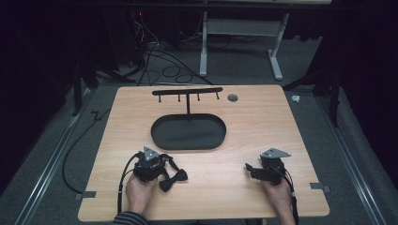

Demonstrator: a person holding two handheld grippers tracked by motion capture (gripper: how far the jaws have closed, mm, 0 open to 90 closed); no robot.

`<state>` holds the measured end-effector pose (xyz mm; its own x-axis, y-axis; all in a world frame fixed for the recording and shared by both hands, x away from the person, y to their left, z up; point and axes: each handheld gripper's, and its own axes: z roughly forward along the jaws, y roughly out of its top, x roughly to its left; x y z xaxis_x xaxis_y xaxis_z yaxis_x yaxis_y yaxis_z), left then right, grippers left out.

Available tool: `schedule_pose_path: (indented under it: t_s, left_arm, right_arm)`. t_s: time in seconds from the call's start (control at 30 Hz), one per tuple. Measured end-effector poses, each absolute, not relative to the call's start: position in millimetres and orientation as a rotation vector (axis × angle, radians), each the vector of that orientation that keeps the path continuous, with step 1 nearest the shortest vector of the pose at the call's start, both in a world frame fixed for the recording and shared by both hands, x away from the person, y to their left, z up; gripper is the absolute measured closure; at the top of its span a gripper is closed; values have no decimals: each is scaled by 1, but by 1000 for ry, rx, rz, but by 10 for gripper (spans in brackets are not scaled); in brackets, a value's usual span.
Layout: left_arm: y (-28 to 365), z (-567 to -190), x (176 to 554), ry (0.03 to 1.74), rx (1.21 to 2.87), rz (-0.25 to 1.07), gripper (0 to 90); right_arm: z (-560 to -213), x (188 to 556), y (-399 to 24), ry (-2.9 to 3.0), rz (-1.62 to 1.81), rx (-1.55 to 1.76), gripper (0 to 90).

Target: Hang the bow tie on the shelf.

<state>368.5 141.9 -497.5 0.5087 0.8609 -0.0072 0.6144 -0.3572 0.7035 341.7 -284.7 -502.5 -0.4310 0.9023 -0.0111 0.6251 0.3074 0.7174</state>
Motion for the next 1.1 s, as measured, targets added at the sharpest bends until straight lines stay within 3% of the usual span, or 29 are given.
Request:
schedule_pose_path:
  t_s: [0.23, 1.1]
  left_arm:
    - [138, -496, 370, 1176, 2127, 485, 863]
    - [146, -460, 359, 1075, 2015, 441, 874]
  right_arm:
    - [-503, 342, -285, 2167, 908, 1360, 266]
    - [-503, 342, -285, 2167, 908, 1359, 266]
